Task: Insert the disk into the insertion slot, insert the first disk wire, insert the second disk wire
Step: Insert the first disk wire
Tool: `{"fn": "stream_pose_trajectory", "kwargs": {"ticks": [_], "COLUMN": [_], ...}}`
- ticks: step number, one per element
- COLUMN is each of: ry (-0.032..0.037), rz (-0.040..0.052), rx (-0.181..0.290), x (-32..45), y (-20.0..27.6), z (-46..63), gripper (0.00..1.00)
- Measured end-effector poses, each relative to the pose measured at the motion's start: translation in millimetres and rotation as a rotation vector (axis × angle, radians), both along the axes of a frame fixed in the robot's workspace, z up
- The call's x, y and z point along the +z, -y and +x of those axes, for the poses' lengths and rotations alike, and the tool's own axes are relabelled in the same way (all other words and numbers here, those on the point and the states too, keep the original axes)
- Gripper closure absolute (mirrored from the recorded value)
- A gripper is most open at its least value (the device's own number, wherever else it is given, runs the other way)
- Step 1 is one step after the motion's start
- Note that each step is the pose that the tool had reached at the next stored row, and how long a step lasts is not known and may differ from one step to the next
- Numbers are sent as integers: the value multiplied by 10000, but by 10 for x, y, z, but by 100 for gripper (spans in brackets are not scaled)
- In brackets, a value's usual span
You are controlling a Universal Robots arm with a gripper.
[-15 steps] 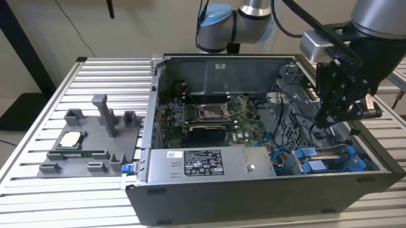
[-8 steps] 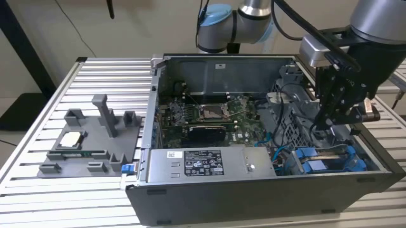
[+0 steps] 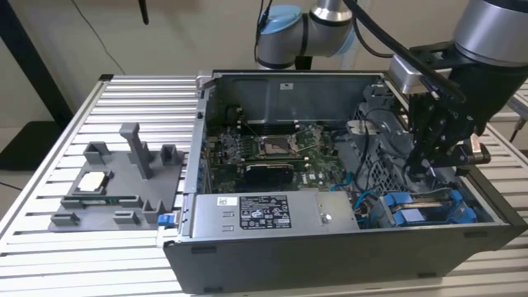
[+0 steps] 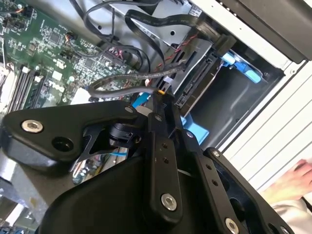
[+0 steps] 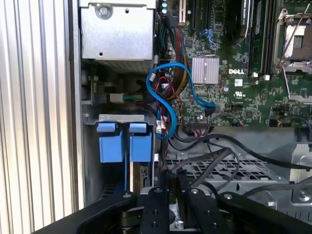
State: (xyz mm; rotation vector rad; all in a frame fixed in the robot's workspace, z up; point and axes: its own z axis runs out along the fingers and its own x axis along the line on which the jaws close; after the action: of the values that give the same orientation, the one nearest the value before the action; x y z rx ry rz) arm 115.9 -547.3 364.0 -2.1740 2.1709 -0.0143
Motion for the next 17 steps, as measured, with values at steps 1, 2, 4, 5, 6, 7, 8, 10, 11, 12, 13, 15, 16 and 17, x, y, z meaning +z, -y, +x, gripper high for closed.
{"fn": "stream_pose_trajectory", "kwargs": {"ticks": [1,2,4,5,6,7,8,10,11,12,13,15,16,17], "ry": [-11,-22,-43,-53,-63,-73,-84,-107,-118,-131,-144,-214,-258,-294], "rz": [1,1,1,1,1,1,1,1,1,0,-3,0,0,1], "rx": [0,0,0,0,0,0,0,0,1,1,1,0,-1,0], "x": [-11,-22,-43,-53,-63,-72,-82,-103,-115,-124,-127,-131,-131,-131], "y": [1,2,4,5,5,6,7,9,9,11,15,28,37,47], "z": [1,3,5,6,7,8,9,11,14,18,26,55,73,97], "gripper": [81,81,81,81,81,81,81,81,81,81,81,81,81,81]}}
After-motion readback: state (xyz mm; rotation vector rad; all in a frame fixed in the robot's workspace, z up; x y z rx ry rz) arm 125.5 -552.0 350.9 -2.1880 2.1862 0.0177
